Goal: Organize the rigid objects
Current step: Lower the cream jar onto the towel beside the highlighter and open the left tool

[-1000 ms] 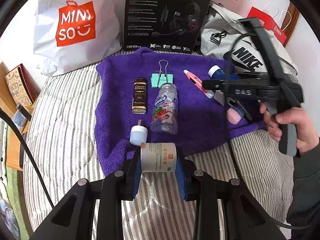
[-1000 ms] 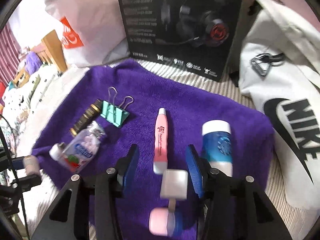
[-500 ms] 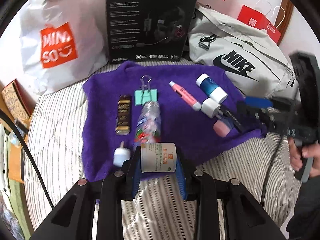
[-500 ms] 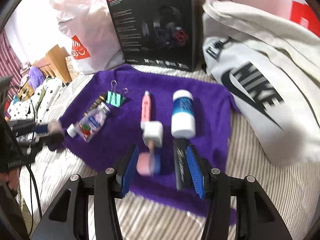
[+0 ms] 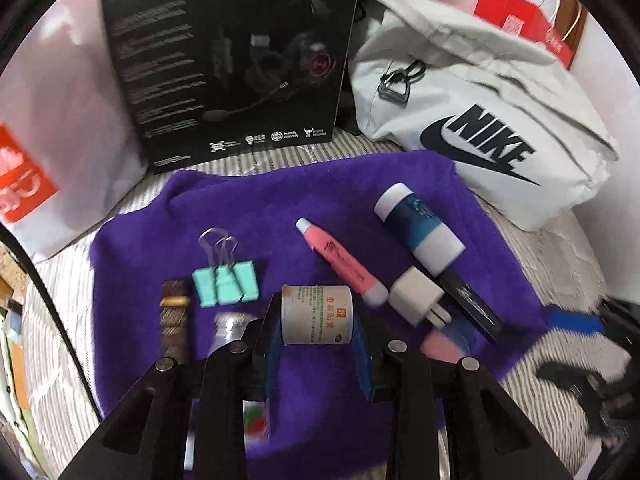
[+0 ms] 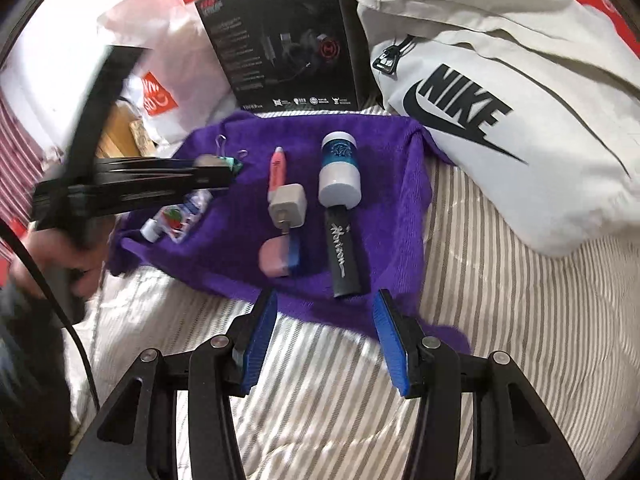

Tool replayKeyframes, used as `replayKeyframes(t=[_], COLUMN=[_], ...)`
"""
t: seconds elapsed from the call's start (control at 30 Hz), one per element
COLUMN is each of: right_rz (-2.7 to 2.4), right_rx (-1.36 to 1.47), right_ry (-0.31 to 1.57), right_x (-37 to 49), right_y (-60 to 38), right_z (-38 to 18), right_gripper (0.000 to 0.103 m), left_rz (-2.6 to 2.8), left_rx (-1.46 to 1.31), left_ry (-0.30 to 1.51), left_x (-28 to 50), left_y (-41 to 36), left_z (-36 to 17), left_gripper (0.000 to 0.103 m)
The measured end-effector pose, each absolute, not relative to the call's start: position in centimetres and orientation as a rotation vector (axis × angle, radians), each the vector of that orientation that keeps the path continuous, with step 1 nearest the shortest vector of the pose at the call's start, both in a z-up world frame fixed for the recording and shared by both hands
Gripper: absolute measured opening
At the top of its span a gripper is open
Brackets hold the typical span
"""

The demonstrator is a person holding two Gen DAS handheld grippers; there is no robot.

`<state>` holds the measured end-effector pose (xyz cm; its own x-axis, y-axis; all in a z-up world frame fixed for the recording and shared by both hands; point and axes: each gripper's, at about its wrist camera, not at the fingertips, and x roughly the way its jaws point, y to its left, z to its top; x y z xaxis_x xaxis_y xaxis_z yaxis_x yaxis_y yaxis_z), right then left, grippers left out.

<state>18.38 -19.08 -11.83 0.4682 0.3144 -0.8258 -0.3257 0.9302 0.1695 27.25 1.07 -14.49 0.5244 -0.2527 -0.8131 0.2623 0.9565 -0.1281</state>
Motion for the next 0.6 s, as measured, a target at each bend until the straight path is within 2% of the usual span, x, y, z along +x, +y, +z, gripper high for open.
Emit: replayKeyframes(t=[0.3, 0.6], right_rz=[0.384, 0.384], right_rx=[0.024, 0.033], right_ry=[1.000, 1.010], right_x=[16.5, 16.4], right_y=[-20.7, -20.7], right_z=[-10.9, -11.1], right_gripper=[0.050, 0.051], left_rz=[-0.287, -0.280], left_rx=[0.086, 0.114], left_ry=[1.037, 1.025], left_x=[29.1, 28.9], left_y=[-0.9, -1.5], left_z=[-17.4, -17.7], left_gripper=[0.029, 0.029])
